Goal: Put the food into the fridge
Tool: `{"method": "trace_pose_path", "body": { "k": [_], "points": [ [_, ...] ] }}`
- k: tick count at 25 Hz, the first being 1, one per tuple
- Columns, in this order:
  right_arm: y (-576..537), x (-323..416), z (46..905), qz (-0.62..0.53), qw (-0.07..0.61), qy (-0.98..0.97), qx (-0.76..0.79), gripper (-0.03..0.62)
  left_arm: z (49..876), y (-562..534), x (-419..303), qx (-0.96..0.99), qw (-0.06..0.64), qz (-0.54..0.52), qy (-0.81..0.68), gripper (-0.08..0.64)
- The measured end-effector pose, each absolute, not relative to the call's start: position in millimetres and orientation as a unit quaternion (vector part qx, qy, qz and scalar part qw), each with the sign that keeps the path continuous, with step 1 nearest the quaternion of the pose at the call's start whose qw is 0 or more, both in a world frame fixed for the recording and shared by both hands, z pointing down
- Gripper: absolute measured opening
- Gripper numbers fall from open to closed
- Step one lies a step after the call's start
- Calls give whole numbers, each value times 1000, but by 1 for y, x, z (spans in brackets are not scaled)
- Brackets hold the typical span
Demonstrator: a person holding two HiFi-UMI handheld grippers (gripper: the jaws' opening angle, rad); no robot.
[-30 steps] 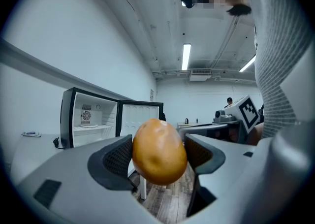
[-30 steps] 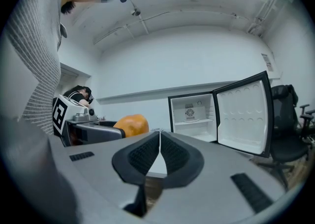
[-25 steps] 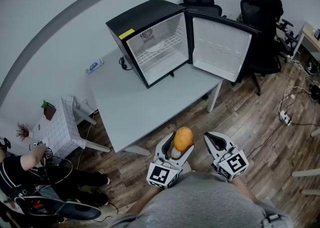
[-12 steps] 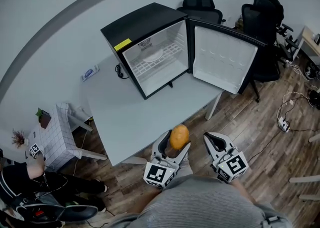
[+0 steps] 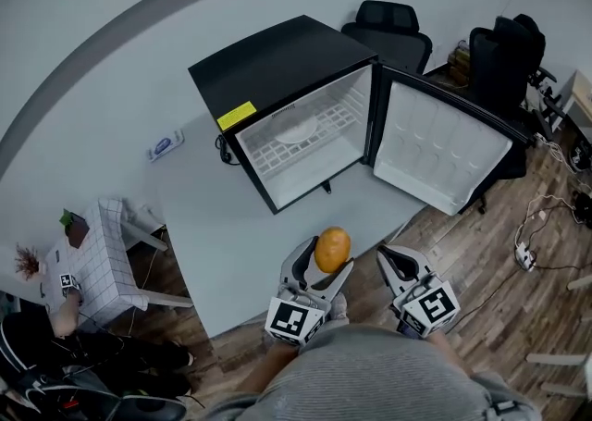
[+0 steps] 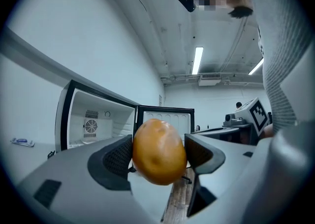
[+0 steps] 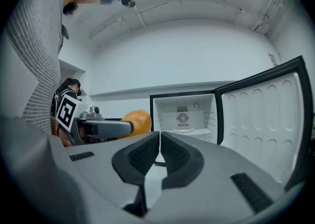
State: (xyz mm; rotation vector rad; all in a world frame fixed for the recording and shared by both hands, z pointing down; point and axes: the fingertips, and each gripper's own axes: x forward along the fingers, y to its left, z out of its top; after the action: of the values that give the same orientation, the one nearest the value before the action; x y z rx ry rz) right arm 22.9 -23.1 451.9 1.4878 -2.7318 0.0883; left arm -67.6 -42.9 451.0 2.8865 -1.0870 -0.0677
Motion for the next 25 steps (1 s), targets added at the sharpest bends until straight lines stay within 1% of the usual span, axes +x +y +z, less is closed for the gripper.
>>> {"method": "trace_pose_path", "body": {
  "k": [6,9,12,18,25],
  "points": [
    [-83,6,449,21,17,-885,465,14,440,-98,-73,937,5,-27,-348,341],
    [-100,0,449,22,20,-888,459,14,441,-116,-77,936,7,-18,-351,341],
    [-109,0,449,27,24,-887,460,14,431,-122,-75,935,1,-36,-352,341],
    [-119,2,448,22,21,-896,443,14,440,-122,-74,930,12,-24,-366,341],
    [-136,9,435,9,19,-910,414,14,427,-131,-65,920,1,-37,-390,341]
  ]
}}
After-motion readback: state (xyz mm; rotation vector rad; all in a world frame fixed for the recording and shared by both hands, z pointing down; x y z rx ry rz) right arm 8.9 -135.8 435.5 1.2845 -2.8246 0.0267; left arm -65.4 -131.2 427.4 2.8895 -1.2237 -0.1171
